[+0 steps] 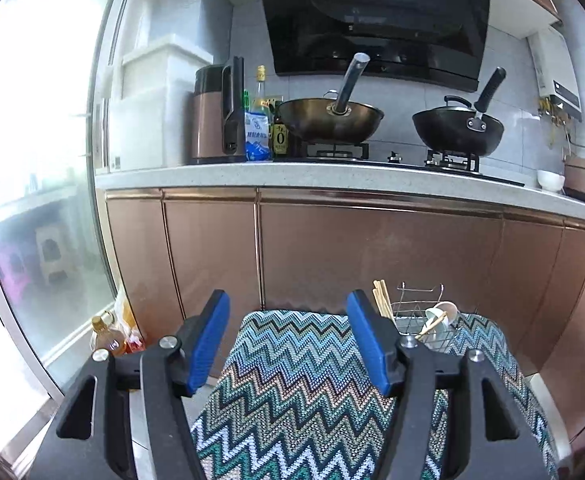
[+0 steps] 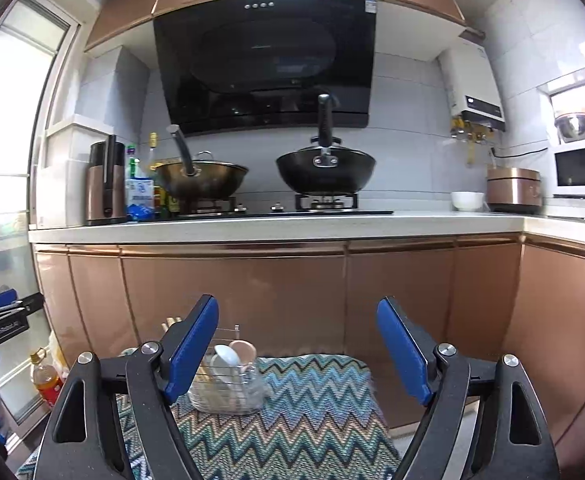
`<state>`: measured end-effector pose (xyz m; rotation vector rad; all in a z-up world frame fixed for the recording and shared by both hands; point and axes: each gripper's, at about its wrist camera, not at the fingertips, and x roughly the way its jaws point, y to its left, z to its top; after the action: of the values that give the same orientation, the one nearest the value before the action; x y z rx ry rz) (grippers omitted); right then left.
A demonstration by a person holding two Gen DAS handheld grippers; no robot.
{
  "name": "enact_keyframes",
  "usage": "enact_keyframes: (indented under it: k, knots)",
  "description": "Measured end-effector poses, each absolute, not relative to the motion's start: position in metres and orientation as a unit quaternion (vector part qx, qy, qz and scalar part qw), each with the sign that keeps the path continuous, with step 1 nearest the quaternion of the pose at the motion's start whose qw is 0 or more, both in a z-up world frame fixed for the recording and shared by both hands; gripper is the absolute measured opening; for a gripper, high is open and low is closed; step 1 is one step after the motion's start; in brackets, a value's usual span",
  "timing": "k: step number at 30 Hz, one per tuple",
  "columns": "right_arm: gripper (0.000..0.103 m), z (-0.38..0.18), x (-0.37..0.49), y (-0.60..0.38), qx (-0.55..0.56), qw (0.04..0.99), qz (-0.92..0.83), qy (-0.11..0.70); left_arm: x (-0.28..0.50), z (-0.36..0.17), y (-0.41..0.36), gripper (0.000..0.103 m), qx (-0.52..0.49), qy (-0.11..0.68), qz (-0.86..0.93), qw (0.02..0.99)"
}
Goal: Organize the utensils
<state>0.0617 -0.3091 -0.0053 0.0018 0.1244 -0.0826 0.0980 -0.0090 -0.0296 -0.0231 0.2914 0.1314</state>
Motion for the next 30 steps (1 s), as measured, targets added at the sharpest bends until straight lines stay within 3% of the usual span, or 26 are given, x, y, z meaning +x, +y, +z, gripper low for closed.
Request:
enact_keyframes:
  k: [30]
  knots:
    - [0.101, 0.004, 0.033, -0.325, -0.014, 0.996, -0.081, 0.036, 0.067, -0.017, -0.018, 0.072, 0.022, 0.102, 0.082, 0.991]
